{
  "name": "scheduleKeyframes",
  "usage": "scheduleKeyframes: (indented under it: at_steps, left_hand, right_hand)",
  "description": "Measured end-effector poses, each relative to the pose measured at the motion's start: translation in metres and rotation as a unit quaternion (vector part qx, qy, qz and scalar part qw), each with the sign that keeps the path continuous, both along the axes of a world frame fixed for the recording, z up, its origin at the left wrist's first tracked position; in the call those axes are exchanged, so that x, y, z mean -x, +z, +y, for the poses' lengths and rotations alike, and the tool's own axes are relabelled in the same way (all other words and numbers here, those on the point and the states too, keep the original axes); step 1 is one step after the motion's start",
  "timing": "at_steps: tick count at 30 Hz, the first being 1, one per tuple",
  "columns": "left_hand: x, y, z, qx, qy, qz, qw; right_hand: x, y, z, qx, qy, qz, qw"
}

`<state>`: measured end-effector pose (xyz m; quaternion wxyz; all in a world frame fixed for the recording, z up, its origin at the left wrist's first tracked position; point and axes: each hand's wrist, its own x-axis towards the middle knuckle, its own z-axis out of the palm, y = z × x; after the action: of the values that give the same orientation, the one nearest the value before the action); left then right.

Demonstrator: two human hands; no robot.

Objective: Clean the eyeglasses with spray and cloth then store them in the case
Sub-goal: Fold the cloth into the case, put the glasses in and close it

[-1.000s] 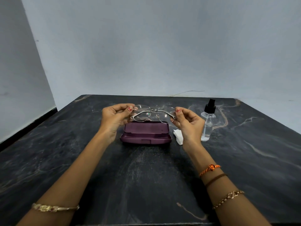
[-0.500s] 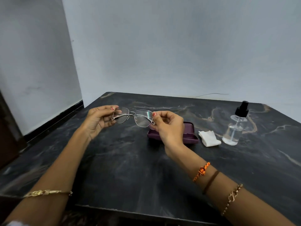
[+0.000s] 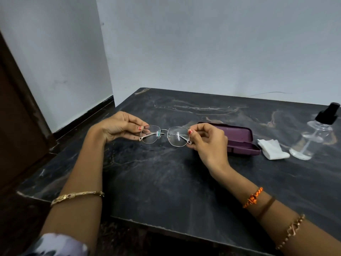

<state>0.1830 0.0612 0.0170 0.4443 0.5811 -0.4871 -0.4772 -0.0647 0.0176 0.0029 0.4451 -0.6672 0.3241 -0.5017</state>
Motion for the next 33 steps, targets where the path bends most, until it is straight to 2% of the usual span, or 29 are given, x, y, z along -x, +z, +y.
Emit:
scheduleKeyframes:
  at_steps: [9,17,33]
  left_hand:
    - [-0.005,-0.003,0.003,-0.072,-0.014,-0.04,0.997]
    - [-0.004,0.0,0.006,-0.088,-0.007,-0.057,0.995]
    - [0.005,0.008,0.011,-0.073,0.068,-0.072,0.992]
  right_hand:
    - [0.002,-0.005,0.0,0.056,0.011,0.07,0.996]
    - [0.003,-0.009,-0.002,0.06,0.007,0.105,0.993]
    - [0.002,-0.012,-0.004,0.118,-0.008,0.201,0.972]
